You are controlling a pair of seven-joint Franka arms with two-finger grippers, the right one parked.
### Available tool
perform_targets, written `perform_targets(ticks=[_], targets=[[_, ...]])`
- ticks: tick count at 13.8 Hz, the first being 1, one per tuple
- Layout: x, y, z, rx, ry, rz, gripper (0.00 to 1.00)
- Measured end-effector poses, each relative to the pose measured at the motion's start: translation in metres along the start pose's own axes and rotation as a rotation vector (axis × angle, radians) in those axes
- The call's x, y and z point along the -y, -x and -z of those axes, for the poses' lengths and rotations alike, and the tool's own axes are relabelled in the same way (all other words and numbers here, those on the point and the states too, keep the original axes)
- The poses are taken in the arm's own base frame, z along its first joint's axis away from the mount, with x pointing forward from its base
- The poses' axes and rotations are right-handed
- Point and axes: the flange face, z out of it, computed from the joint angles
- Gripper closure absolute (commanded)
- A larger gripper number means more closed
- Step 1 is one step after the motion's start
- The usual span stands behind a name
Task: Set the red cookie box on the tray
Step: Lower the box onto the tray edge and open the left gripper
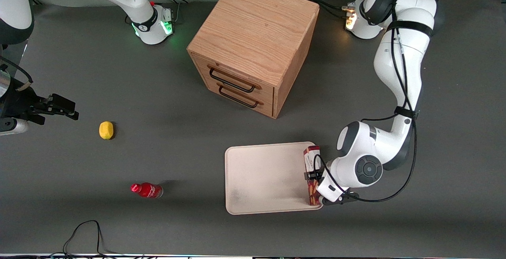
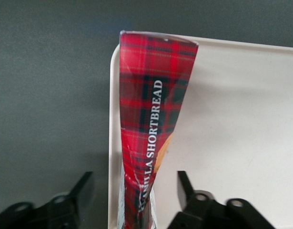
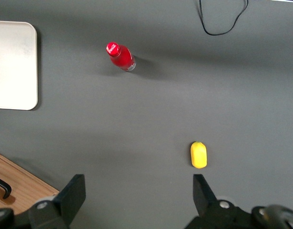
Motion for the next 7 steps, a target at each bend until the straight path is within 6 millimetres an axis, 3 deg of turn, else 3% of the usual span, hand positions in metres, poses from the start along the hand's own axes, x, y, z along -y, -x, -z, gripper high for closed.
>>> perform_targets(ticks=[7], targets=[[0.0089,0.0006,0.0072,0.033,-0.046,0.000,0.00]])
